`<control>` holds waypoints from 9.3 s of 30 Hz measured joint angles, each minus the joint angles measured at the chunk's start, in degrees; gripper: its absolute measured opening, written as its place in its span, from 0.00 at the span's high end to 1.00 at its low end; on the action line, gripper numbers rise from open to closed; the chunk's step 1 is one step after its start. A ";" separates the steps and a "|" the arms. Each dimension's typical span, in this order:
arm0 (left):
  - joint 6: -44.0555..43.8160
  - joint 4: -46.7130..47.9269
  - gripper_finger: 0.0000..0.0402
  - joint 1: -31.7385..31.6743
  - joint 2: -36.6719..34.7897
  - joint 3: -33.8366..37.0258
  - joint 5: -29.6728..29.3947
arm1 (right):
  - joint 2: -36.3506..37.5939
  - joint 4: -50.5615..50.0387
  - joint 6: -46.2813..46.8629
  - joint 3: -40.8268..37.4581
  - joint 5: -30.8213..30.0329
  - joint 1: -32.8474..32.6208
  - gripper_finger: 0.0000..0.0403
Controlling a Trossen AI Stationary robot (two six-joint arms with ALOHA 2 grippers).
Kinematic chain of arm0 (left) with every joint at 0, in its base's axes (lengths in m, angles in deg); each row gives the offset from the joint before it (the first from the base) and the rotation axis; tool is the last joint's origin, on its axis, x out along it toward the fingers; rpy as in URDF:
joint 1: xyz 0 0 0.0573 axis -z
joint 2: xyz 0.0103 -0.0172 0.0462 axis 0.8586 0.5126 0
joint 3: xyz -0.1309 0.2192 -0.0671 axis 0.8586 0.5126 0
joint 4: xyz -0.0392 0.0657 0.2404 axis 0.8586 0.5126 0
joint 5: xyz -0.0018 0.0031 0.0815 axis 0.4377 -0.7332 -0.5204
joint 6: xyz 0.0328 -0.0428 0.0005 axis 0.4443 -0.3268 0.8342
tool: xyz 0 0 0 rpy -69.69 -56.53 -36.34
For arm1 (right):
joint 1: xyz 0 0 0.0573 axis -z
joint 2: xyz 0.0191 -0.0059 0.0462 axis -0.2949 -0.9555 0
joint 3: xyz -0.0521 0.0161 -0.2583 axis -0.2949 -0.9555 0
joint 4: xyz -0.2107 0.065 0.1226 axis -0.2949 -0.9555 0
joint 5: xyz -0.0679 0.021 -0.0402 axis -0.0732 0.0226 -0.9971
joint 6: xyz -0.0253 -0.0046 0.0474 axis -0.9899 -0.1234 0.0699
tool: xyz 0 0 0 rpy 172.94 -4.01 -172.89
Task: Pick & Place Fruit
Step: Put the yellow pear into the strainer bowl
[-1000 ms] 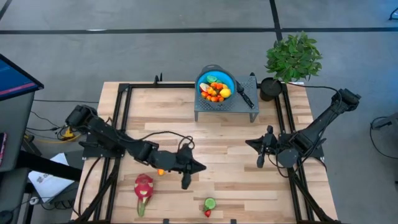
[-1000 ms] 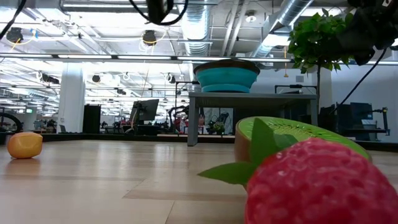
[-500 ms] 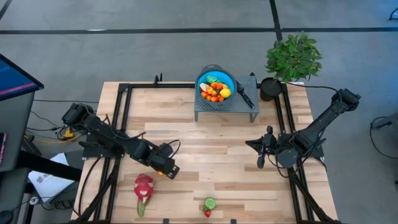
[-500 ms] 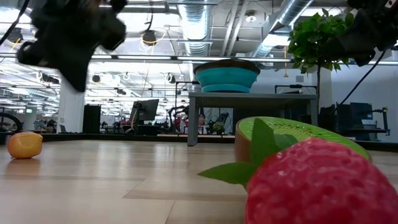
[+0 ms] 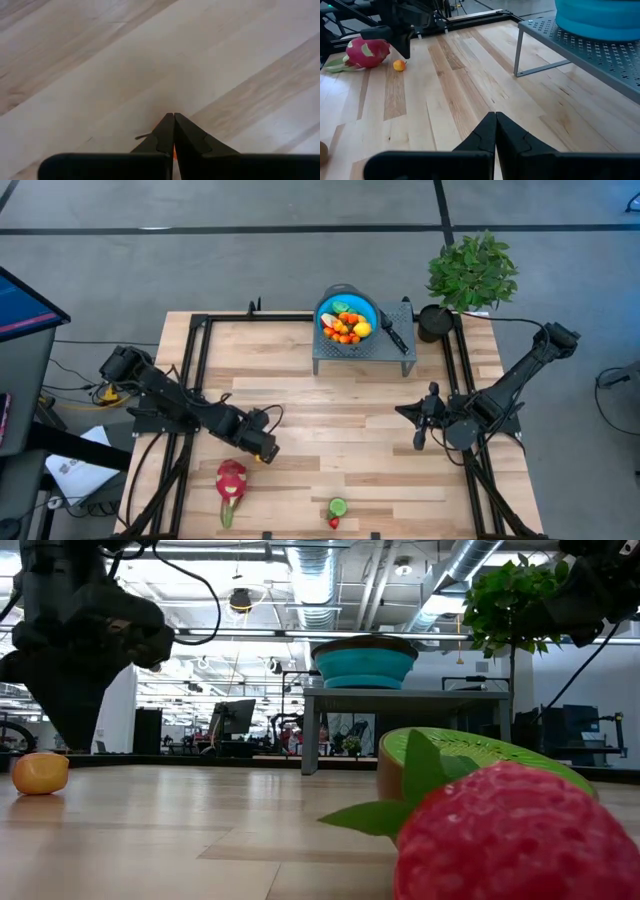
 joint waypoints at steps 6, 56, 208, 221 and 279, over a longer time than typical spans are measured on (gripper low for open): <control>0.02 -0.30 0.99 -1.20 0.00 0.00 -0.02 | 0.02 0.00 0.00 0.00 -0.02 0.00 1.00; 0.99 -4.14 0.32 6.17 0.00 0.00 0.94 | 0.00 -0.36 0.00 0.00 -0.02 0.02 1.00; 37.98 -45.10 0.67 5.82 -10.19 29.46 -6.87 | -0.02 -1.59 1.99 -0.02 1.27 -0.08 1.00; 37.95 -45.50 0.65 5.87 -10.16 29.46 -6.85 | -0.02 -1.60 1.99 -0.02 1.27 -0.09 1.00; 52.68 -86.93 0.68 -16.05 -10.19 23.20 -12.26 | 0.00 -1.60 1.38 -0.03 1.09 0.44 1.00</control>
